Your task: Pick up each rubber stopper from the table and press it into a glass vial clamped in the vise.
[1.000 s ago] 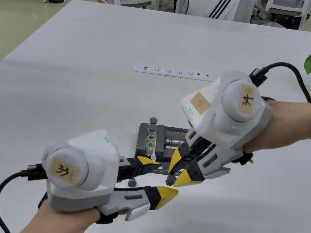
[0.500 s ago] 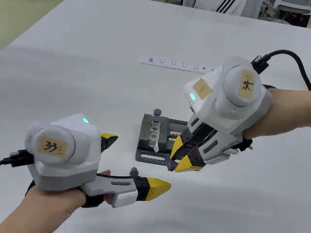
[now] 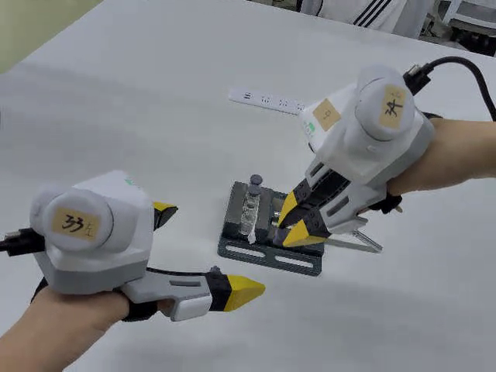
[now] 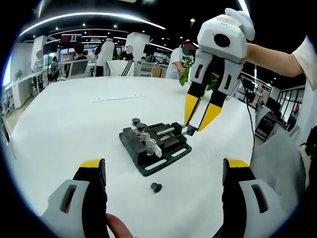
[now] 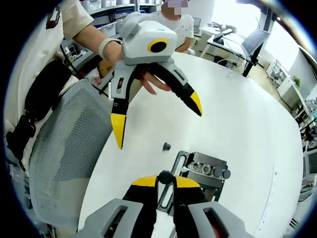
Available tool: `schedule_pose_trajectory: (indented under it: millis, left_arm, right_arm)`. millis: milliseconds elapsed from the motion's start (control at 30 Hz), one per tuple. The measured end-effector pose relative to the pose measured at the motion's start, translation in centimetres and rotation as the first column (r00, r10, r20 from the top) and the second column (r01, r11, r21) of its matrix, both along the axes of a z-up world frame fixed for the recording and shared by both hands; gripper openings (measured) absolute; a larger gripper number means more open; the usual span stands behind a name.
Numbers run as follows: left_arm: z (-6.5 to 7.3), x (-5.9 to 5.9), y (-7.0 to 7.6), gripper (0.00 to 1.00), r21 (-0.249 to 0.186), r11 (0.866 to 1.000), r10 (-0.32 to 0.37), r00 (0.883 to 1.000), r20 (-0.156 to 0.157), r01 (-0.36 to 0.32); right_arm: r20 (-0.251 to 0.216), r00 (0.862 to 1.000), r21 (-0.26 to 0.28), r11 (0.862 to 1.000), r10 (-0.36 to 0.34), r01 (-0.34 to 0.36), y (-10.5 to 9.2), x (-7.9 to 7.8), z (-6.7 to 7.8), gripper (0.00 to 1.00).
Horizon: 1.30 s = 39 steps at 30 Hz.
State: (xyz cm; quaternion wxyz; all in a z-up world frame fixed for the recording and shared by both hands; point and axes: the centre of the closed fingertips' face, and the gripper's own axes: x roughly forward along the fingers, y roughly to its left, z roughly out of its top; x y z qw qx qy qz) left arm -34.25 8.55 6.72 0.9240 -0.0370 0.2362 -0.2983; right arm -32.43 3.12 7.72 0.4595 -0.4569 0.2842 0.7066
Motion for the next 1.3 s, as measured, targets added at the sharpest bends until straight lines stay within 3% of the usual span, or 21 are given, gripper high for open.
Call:
schedule_pose_trajectory:
  millis: [100, 300, 400, 500, 600, 767, 933, 967, 1067, 1300]
  left_arm:
    - [0.0, 0.2, 0.5, 0.98, 0.035, 0.999, -0.009, 1.000, 0.020, 0.009]
    - [-0.2, 0.2, 1.5, 0.99, 0.085, 0.996, -0.024, 0.999, 0.030, 0.022]
    - [-0.3, 0.2, 2.2, 0.99, 0.087, 0.996, -0.021, 0.999, 0.029, 0.018]
    - [-0.4, 0.2, 2.7, 0.99, 0.089, 0.996, -0.009, 1.000, 0.030, 0.006]
    - [-0.4, 0.2, 3.3, 0.99, 0.086, 0.996, 0.003, 1.000, 0.028, -0.006]
    - [-0.6, 0.2, 3.6, 0.99, 0.085, 0.996, 0.013, 1.000, 0.024, -0.015]
    - [-0.8, 0.2, 3.5, 0.99, 0.086, 0.996, 0.013, 1.000, 0.018, -0.014]
    - [-0.9, 0.2, 3.5, 0.99, 0.085, 0.996, 0.011, 1.000, 0.016, -0.013]
    - [-0.9, 0.3, 3.5, 0.99, 0.082, 0.997, 0.013, 1.000, 0.013, -0.014]
    - [-1.2, 0.2, 3.5, 0.98, 0.079, 0.997, 0.015, 1.000, 0.002, -0.016]
  right_arm:
    - [0.020, 1.000, -0.006, 1.000, -0.002, 0.002, 0.5, 1.1, 0.1, 0.06]
    - [0.076, 0.997, -0.035, 0.999, 0.011, -0.009, 1.1, 2.5, -0.5, 0.06]
    - [0.112, 0.993, -0.049, 0.999, 0.028, -0.022, 1.5, 3.5, -0.7, 0.06]
    - [0.115, 0.993, -0.045, 0.998, 0.041, -0.036, 2.2, 4.3, -0.9, 0.05]
    - [0.153, 0.983, -0.078, 0.992, 0.107, -0.096, 2.4, 5.0, -1.2, 0.05]
    - [0.156, 0.974, -0.097, 0.984, 0.164, -0.150, 3.1, 5.5, -1.4, 0.05]
    - [0.185, 0.945, -0.139, 0.959, 0.270, -0.247, 3.2, 5.3, -2.2, 0.05]
    - [0.200, 0.932, -0.145, 0.950, 0.303, -0.278, 3.3, 5.5, -2.4, 0.05]
    - [0.212, 0.913, -0.163, 0.933, 0.350, -0.320, 3.5, 5.6, -3.0, 0.05]
    - [0.210, 0.893, -0.181, 0.913, 0.398, -0.365, 3.4, 5.6, -3.7, 0.04]
